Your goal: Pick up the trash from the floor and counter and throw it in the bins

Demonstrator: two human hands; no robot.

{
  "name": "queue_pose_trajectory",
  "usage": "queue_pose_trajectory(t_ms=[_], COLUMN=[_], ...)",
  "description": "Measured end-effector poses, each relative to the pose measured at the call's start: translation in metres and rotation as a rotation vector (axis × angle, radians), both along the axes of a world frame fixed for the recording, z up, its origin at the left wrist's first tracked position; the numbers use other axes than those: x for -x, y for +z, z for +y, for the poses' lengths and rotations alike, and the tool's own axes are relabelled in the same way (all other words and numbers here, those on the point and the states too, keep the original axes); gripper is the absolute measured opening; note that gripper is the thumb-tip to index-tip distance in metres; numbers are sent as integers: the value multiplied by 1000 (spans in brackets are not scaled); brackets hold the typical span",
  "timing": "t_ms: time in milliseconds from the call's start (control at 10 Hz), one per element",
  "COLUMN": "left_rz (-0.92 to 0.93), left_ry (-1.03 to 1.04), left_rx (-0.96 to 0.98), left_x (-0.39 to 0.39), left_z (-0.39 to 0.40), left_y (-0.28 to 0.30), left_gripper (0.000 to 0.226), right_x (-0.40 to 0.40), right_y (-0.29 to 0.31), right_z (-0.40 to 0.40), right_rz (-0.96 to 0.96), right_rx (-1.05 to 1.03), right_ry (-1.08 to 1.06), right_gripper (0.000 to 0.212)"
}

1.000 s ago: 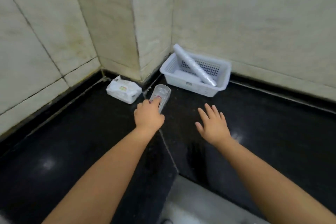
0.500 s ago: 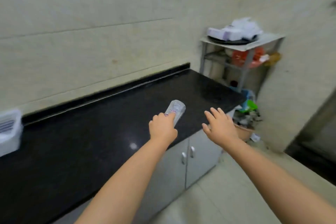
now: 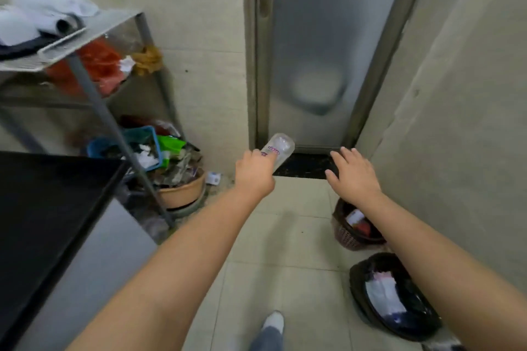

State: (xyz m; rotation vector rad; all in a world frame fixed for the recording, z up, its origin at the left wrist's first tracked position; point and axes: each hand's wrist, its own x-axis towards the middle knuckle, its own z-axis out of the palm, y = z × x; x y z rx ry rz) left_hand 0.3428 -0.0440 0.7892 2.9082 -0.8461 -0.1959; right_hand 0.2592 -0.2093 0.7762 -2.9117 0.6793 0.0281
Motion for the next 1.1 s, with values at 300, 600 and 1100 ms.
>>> queue_pose_trajectory(t_ms=[300, 600, 1100], left_rz=[178, 346, 598], left_ry=[-398, -488, -485], left_rx=[-100, -301, -535], left_x=[-63, -83, -108], left_z=[-223, -413, -585], left_y=[-49, -156, -399], left_gripper=[51, 52, 66], right_x=[18, 4, -35], right_y=[-49, -147, -355], right_z=[-177, -315, -431], right_rz=[118, 160, 231], right_rx=[-116, -291, -508], right_ry=[-487, -690, -816], right_gripper=[54, 68, 88])
